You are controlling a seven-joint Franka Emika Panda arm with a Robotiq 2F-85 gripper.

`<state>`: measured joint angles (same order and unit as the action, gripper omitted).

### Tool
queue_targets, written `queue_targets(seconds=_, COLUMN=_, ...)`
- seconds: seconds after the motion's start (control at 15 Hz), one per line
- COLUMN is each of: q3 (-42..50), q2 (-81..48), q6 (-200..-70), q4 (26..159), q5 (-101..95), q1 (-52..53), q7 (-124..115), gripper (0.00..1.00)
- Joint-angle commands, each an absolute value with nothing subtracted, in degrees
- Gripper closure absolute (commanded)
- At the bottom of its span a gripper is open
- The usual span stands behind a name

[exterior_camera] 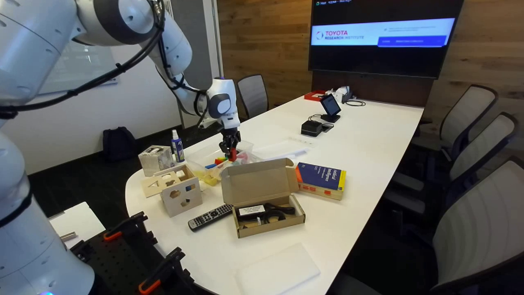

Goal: Through the square hole, put the orange block inside the cube-shaped object

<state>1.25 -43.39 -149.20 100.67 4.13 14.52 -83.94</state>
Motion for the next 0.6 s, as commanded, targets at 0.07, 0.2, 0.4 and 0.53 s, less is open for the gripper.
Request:
queue_targets(seconds=0.07, q3=-3.33, q2=-32.84, q6=-146.26, q4=111.72, q5=5.59, q1=13.08, q7=-73.36, gripper=0.87)
queue_targets(seconds=0.2, q3=-5.30, q2=-30.57, q6=-145.43, q4=114.34, q5=6.30, q1=13.30, q7=-69.31, gripper=0.87)
queue_targets(seconds=0.4, q3=-7.48, q2=-27.52, q6=-144.13, q4=118.38, q5=7.47, q1=14.57, q7=-65.96, gripper=0.87)
queue_targets(seconds=0.53, q3=-8.24, q2=-25.73, q6=-143.14, q4=120.86, q5=7.72, q1=15.69, q7=-66.14, gripper=0.87)
